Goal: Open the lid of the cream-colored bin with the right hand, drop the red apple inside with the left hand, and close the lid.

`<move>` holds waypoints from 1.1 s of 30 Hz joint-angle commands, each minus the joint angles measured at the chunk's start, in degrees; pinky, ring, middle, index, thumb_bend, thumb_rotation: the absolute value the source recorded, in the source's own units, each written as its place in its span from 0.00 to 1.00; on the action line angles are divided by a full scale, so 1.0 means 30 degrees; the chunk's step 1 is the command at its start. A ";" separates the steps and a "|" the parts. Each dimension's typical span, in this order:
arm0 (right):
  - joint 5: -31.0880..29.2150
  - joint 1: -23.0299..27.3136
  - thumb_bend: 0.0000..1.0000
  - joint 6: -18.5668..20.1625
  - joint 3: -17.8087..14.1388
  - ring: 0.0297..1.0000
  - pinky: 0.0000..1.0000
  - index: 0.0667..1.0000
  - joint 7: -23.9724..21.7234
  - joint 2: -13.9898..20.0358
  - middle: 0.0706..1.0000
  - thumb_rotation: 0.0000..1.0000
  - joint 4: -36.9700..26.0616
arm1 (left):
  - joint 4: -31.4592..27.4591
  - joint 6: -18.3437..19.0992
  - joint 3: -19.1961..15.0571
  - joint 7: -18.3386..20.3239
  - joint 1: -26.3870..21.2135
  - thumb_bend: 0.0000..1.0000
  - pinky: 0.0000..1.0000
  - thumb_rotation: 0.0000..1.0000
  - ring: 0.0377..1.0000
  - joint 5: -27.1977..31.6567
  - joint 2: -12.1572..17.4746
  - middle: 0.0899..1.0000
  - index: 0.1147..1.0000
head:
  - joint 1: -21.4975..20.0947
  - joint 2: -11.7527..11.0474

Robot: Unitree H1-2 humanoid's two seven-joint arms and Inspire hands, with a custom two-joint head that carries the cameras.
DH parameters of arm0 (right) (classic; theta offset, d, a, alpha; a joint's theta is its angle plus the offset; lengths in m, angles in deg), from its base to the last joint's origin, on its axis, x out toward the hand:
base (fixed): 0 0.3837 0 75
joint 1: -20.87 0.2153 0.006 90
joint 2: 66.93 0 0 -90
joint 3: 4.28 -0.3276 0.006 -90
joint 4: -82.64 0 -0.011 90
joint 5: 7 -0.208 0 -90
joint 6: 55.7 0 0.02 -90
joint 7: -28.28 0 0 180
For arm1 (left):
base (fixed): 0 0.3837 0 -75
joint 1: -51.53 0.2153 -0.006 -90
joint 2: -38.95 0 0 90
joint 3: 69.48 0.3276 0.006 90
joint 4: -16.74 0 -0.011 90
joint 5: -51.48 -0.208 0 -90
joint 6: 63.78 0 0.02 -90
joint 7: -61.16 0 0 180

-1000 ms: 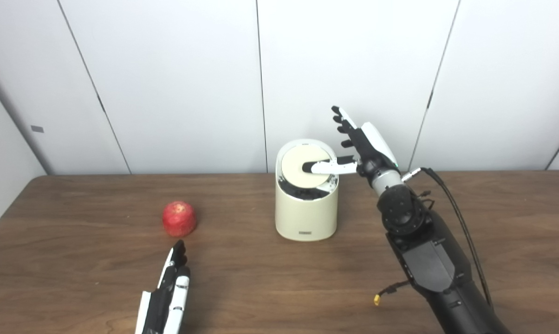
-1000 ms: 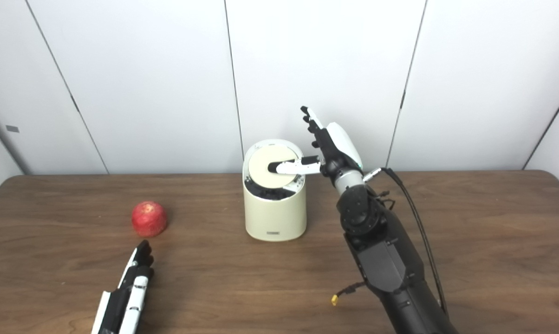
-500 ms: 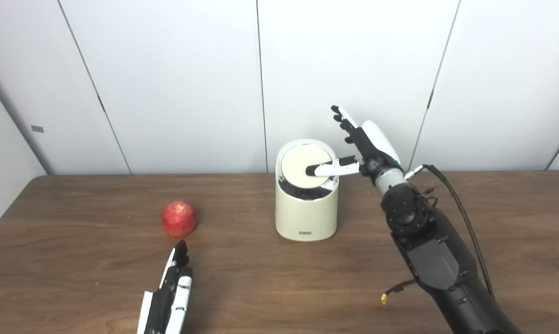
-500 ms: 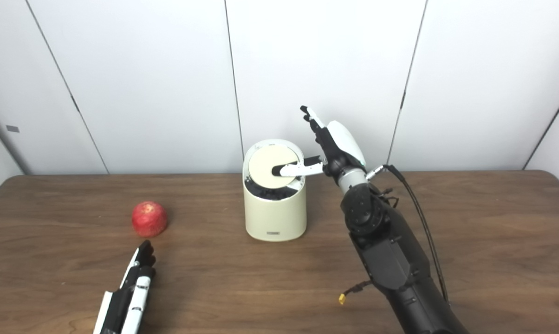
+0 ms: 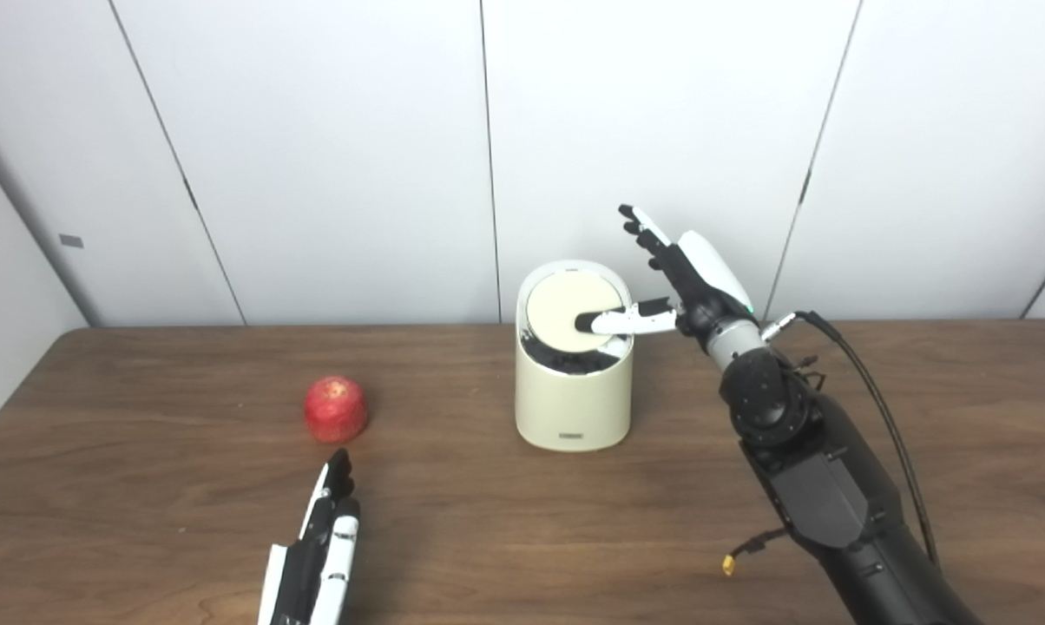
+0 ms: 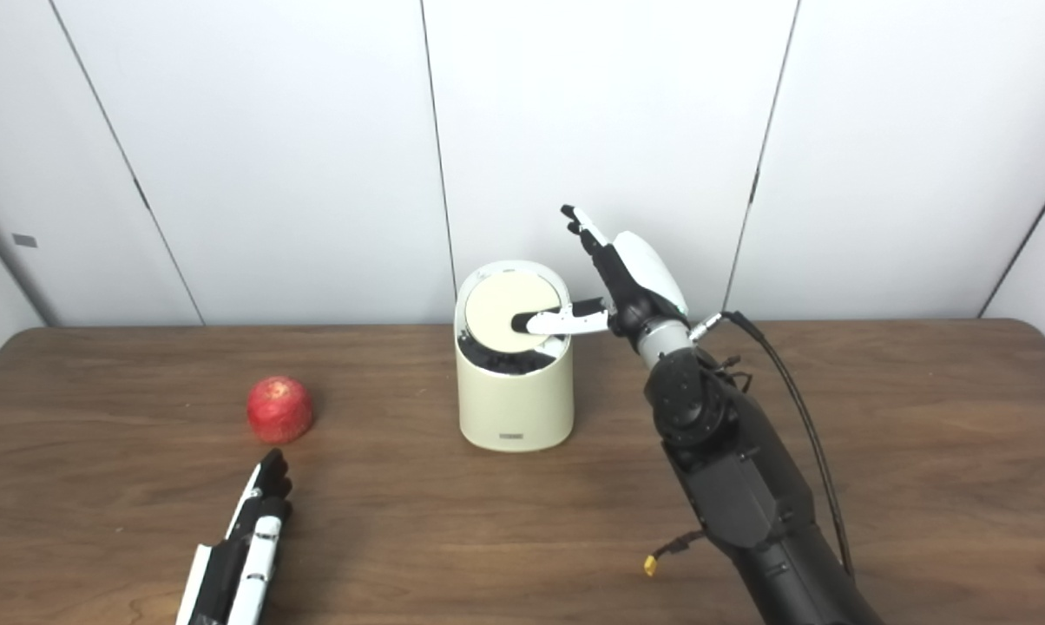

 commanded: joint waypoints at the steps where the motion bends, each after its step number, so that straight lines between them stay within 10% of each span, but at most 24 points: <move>1: 0.0280 0.0529 0.94 -0.0543 0.0139 0.92 0.84 0.95 -0.0072 0.0115 0.93 0.35 -0.0551 | 0.0434 -0.0179 0.0225 -0.0075 0.0128 0.33 1.00 0.84 1.00 -0.0374 -0.0218 0.99 1.00 | 0.0012 0.0006; 33: 0.1730 0.1130 0.93 -0.1321 0.1010 0.95 0.92 0.95 -0.0104 0.0822 0.94 0.31 0.0468 | 0.0355 -0.0041 0.0347 -0.0171 0.0078 0.29 1.00 0.75 0.98 -0.0641 -0.0561 0.98 1.00 | 0.0115 0.0305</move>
